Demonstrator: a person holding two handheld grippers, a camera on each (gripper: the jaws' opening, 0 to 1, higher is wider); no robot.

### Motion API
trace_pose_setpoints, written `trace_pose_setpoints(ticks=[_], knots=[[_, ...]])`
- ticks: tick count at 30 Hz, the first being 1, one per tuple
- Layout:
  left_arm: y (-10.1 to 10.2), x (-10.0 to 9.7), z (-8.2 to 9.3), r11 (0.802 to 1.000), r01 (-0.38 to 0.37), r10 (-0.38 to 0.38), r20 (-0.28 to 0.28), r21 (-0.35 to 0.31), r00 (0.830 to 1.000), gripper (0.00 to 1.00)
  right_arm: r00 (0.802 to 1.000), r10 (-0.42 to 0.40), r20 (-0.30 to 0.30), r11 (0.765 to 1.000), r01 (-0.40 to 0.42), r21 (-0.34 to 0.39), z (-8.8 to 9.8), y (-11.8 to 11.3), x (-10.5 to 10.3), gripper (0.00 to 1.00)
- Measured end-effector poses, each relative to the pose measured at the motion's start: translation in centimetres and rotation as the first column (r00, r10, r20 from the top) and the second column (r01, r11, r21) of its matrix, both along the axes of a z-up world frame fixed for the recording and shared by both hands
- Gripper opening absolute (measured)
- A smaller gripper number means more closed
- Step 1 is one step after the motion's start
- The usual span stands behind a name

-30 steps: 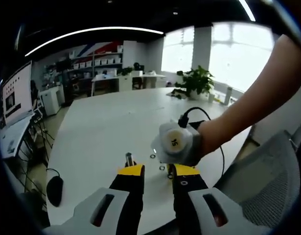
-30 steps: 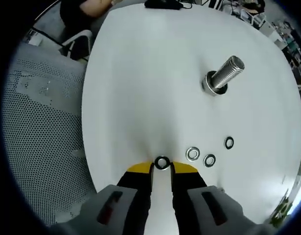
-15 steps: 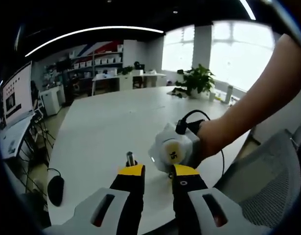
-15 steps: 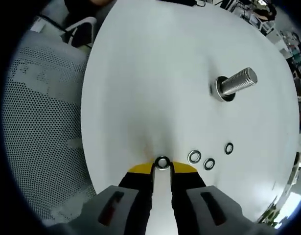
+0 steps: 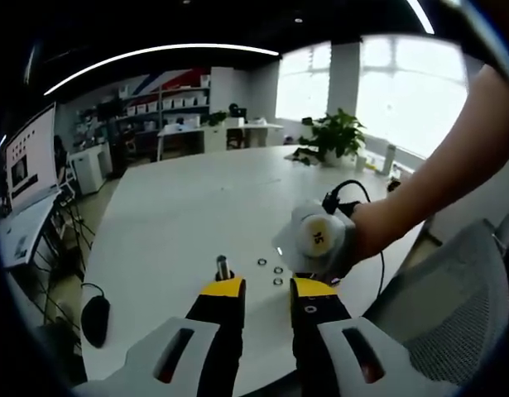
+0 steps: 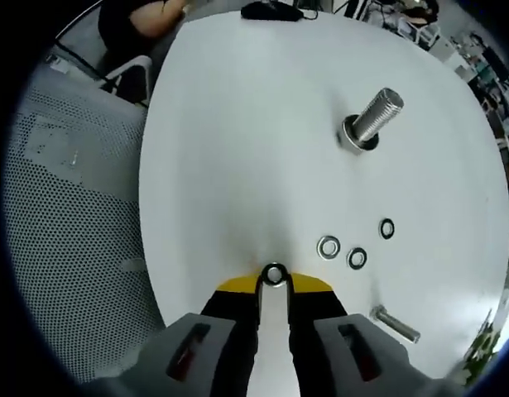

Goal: Place the washer onto the threaded stud by aligning its center hole with the stud, sliding it down to the base, and recovering from edge contact or off-axis alignment until the washer reaches the visible bottom stop.

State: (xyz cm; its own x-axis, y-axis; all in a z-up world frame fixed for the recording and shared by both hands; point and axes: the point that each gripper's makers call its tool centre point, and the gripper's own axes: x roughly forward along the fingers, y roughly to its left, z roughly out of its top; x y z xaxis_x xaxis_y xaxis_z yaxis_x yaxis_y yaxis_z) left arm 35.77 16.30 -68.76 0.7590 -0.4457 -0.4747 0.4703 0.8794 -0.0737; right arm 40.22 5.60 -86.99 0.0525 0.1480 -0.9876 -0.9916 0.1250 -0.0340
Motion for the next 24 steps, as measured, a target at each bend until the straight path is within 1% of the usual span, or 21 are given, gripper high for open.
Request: trace_pose_setpoints(ticks=[2, 3, 5, 8, 11, 16, 20, 24], knots=[[0.0, 0.0, 0.0, 1.0, 0.001, -0.001, 0.0, 0.0, 1.0, 0.19, 1.0, -0.023, -0.002, 0.999, 0.023, -0.028, 0.0, -1.7, 0.2, 0.14], [0.0, 0.0, 0.0, 1.0, 0.001, -0.001, 0.001, -0.001, 1.0, 0.19, 0.999, -0.054, -0.01, 0.998, 0.053, -0.034, 0.0, -2.6, 0.1, 0.14], [0.0, 0.0, 0.1, 1.0, 0.0, 0.0, 0.002, -0.001, 1.0, 0.19, 0.995, -0.099, -0.017, 0.995, 0.098, -0.021, 0.3, -3.6, 0.2, 0.14], [0.1, 0.1, 0.1, 1.0, -0.003, 0.003, 0.004, -0.003, 1.0, 0.19, 0.99, -0.143, -0.014, 0.99, 0.143, -0.015, 0.8, -5.1, 0.9, 0.14], [0.2, 0.1, 0.1, 1.0, -0.007, 0.007, 0.003, -0.006, 1.0, 0.19, 0.987, -0.159, 0.003, 0.987, 0.159, -0.012, 1.5, -6.2, 1.6, 0.14], [0.0, 0.0, 0.1, 1.0, -0.002, 0.002, 0.002, -0.002, 1.0, 0.19, 0.974, -0.226, 0.014, 0.974, 0.225, 0.029, 3.1, -7.1, 3.1, 0.14], [0.0, 0.0, 0.1, 1.0, 0.001, -0.001, 0.001, 0.002, 1.0, 0.19, 0.966, -0.258, 0.026, 0.965, 0.256, 0.056, 4.3, -7.6, 4.1, 0.14], [0.0, 0.0, 0.0, 1.0, 0.002, -0.002, 0.0, 0.005, 1.0, 0.19, 0.96, -0.28, 0.026, 0.958, 0.278, 0.068, 4.8, -8.0, 4.9, 0.14]])
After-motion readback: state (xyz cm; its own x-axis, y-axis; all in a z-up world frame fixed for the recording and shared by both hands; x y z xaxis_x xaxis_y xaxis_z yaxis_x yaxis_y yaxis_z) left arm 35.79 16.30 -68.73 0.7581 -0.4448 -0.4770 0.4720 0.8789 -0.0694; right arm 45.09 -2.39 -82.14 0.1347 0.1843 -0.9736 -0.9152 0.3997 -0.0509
